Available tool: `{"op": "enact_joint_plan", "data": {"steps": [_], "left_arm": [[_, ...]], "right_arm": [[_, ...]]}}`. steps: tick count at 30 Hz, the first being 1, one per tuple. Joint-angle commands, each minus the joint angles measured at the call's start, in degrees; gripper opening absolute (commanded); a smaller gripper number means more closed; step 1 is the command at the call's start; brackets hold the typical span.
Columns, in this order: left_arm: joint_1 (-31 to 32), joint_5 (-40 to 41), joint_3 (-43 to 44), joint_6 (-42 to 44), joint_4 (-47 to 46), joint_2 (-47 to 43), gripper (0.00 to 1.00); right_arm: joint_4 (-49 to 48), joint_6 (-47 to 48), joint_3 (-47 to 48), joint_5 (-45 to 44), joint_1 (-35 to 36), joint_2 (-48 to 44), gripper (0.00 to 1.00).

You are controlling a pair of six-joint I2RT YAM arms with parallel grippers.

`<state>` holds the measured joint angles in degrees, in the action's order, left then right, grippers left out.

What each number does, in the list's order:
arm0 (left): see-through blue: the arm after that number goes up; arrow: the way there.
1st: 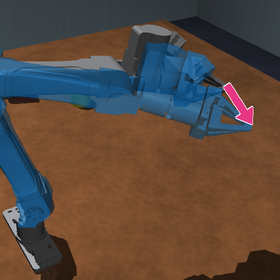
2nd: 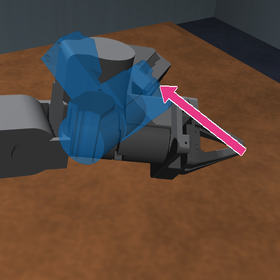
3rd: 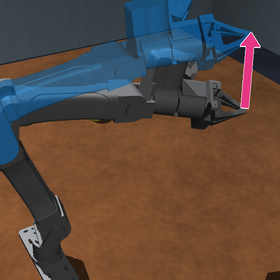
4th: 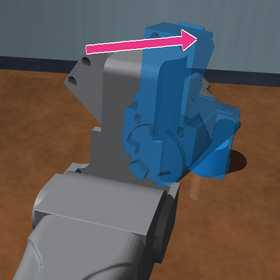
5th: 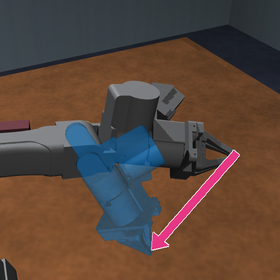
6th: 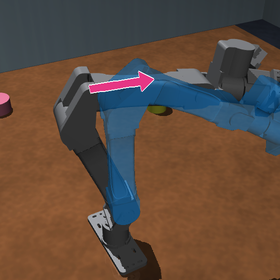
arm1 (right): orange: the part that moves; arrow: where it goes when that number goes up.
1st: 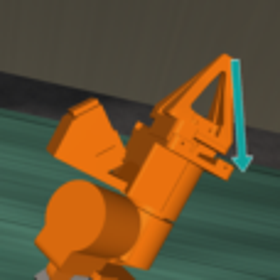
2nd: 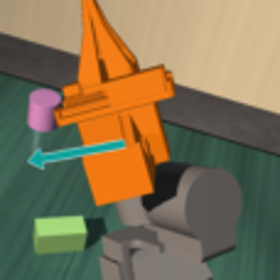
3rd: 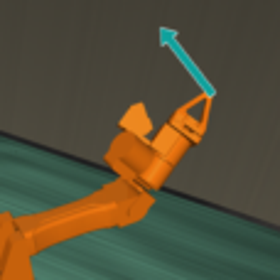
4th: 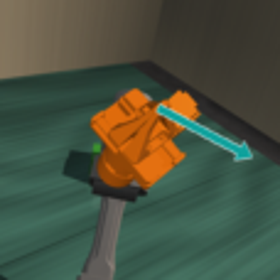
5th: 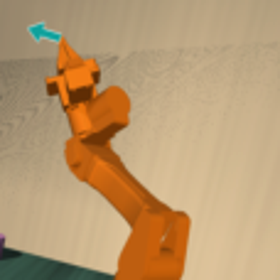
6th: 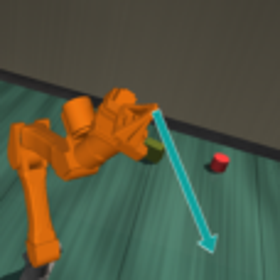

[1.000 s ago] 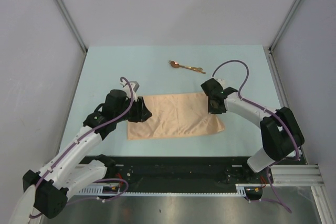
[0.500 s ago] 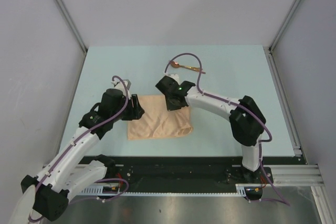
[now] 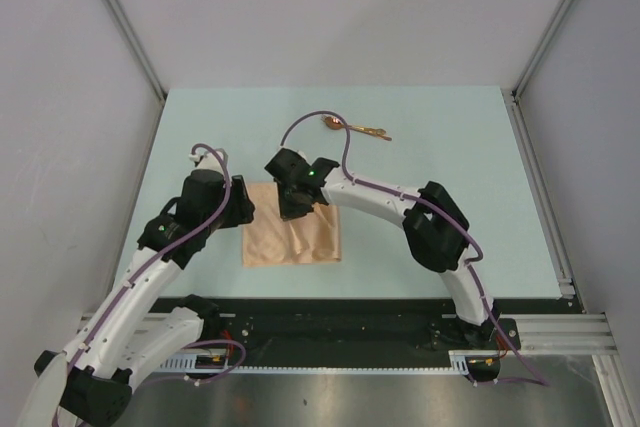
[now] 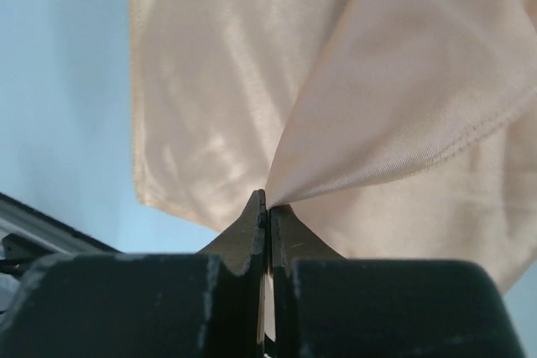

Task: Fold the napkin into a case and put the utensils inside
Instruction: Fold the rectangle-folded napkin at the center of the board.

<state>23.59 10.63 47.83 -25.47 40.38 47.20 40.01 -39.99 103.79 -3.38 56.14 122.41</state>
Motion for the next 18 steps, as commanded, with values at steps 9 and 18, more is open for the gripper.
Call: {"op": "enact_joint_plan", "data": {"steps": [9,18], "left_arm": [[-0.5,0.5,1.3,-0.7,0.0,-0.4,0.61],[-0.5,0.3,1.5,-0.5,0.1,-0.7,0.62]], "right_arm": [[-2.7,-3.8,6.8,2.6,0.6,2.9,0.00],[-4.5,-5.8,9.4,5.1,0.4,6.1,0.00]]}}
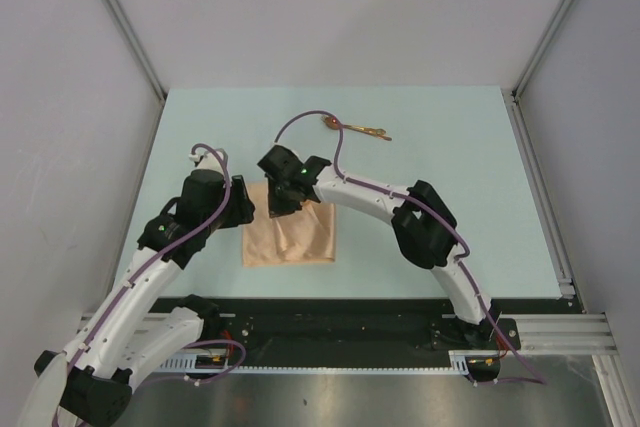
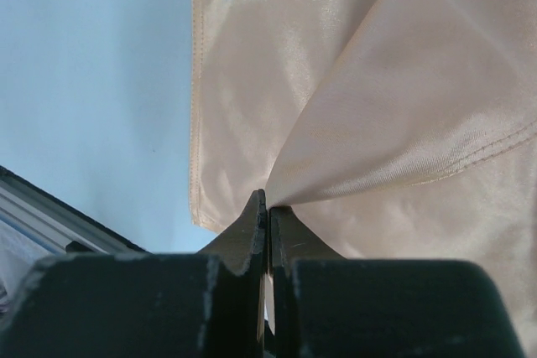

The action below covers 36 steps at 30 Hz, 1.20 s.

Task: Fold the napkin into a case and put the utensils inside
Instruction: Fold the rectangle-folded napkin at the center of the board.

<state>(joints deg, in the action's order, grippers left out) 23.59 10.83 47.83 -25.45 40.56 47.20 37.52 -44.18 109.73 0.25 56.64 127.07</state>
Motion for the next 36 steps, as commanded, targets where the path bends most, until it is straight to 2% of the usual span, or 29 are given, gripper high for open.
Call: {"op": "enact_joint_plan", "data": {"steps": [1,36], "left_arm": [[-0.5,0.2,1.4,-0.4,0.0,-0.8,0.62],[-0.5,-0.5,1.0,0.2,0.0,-1.1,0.62]], "right_arm": [[-2.3,-2.0,3.6,1.9,-0.1,1.5,0.00],[-3.8,-2.7,7.2,4.8,-0.3,7.2,0.00]]}}
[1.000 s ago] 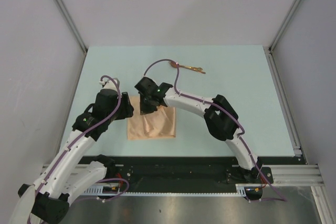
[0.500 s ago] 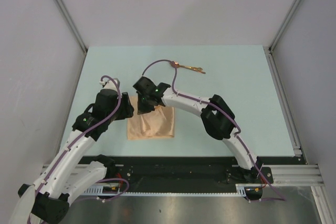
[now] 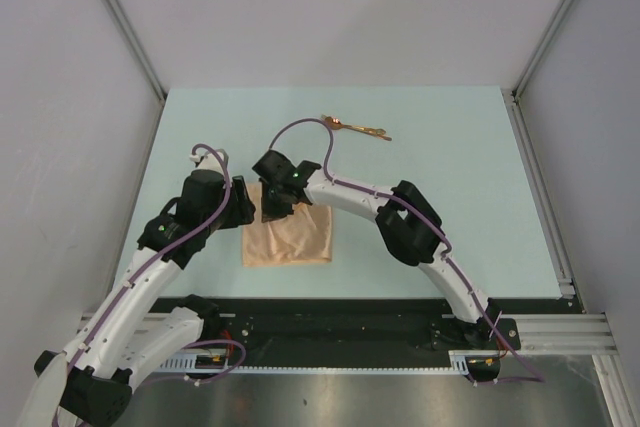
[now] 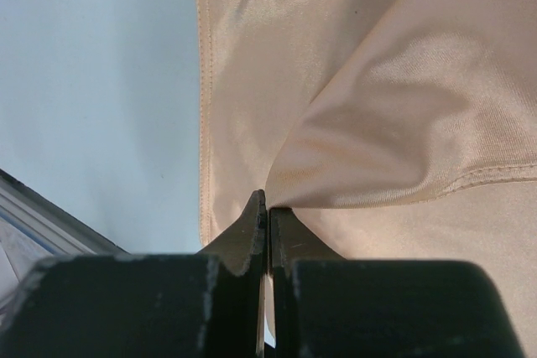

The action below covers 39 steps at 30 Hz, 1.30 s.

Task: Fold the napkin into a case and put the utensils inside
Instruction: Fold the rectangle-folded napkin at the center of the board.

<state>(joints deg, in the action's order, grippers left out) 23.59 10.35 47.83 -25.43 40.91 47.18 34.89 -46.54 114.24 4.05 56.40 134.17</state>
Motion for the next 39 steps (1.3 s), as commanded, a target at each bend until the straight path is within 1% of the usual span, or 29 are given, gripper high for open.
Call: {"op": "enact_joint_plan", "data": {"steps": [1,37,39], "left_arm": [[-0.5,-0.1,1.0,0.2,-0.4,-1.1,0.62],[-0.5,-0.1,0.9,0.1,0.0,-1.3,0.62],[-0.5,0.0,0.9,0.1,0.0,-1.4,0.62]], "right_arm": [[-1.1,-0.3,2.6,1.0,0.0,0.2,0.00],[-1.3,-0.1,3.9,2.4,0.5,2.2,0.00],[-1.4,0.2,4.2,3.5,0.5,2.5,0.10]]}}
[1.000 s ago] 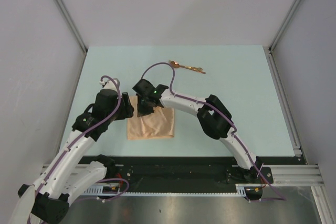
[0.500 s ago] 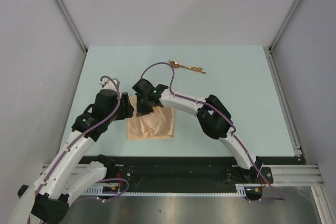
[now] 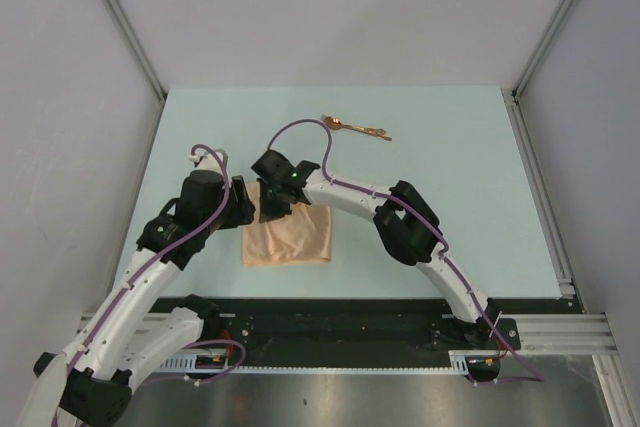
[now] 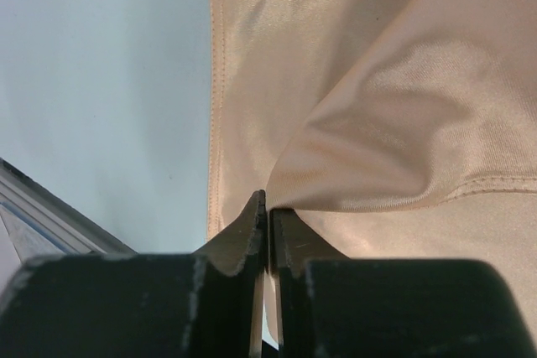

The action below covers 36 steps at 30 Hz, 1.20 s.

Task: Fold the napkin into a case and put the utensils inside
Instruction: Fold the rectangle-folded napkin at the center of the board, then smooth out the square-folded napkin at the center of the board.

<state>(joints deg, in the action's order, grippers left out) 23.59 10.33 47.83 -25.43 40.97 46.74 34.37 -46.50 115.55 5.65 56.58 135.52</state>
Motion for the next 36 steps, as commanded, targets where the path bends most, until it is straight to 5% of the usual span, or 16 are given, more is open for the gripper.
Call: {"op": "enact_joint_plan", "data": {"steps": [1,5,10,16,17,20,27,36], "left_arm": [[-0.5,0.2,1.1,0.1,0.1,-1.0,0.63],[-0.9,1.8,2.3,-0.1,1.1,-1.1,0.64],[-4.5,1.9,4.2,-1.0,2.0,-2.2,0.64],[-6.7,-8.8,1.7,2.0,-4.0,0.4,0.65],[-6.7,-16.2,1.7,3.2,-5.1,4.4,0.63],[-4.9,-20.5,4.7,7.1,-4.6,11.9,0.59],[11.5,1.3,18.5,11.1,1.1,34.7,0.60],[15.5,8.7,27.7,7.4,-0.6,53.5,0.54]], "right_arm": [[-1.4,0.4,3.1,3.8,0.4,1.2,0.16],[-2.6,2.6,4.7,8.8,0.4,1.3,0.47],[-6.2,5.7,-0.4,12.1,-1.6,-7.5,0.71],[-11.4,6.9,-17.8,14.5,-7.5,-21.9,0.73],[-11.2,8.0,-19.7,14.4,-8.1,-23.7,0.74],[-12.0,8.6,-29.1,13.9,-11.3,-29.8,0.74],[-19.5,8.8,-45.6,16.1,-18.3,-37.8,0.57],[-23.2,9.4,-58.4,19.4,-26.2,-48.1,0.47]]}}
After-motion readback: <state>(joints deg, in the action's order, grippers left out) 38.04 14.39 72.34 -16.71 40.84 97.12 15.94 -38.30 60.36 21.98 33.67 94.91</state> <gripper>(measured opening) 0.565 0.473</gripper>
